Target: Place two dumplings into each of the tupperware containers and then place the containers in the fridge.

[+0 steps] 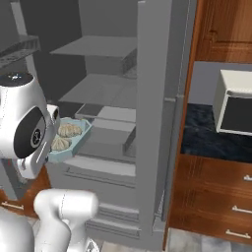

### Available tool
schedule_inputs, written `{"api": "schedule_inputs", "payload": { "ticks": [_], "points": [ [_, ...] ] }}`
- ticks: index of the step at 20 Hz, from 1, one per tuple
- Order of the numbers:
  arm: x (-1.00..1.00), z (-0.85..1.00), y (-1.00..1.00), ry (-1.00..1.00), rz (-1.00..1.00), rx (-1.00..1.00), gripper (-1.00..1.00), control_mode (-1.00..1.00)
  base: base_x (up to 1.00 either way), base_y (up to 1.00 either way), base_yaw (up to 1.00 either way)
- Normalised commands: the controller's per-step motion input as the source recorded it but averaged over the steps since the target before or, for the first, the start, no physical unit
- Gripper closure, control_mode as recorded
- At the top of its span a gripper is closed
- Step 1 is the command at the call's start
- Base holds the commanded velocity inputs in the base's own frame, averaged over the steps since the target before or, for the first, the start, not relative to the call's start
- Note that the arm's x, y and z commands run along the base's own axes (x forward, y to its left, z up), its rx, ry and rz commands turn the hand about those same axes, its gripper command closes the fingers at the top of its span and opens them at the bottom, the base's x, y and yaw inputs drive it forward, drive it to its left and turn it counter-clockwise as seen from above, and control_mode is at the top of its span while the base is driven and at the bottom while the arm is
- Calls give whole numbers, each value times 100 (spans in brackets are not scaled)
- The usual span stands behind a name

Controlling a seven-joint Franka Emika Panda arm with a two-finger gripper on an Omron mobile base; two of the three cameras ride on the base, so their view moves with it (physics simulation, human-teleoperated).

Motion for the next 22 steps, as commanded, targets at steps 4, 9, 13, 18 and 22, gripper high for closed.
{"api": "schedule_inputs", "payload": {
  "ticks": [4,9,13,18,22],
  "points": [
    [0,0,0,0,0,0,100,100,93,3,0],
    [0,0,0,0,0,0,100,100,65,0,0],
    [0,0,0,0,0,0,100,100,36,0,0],
    [0,0,0,0,0,0,100,100,51,3,-3],
    [0,0,0,0,0,0,100,100,30,8,-8]
  ]
}}
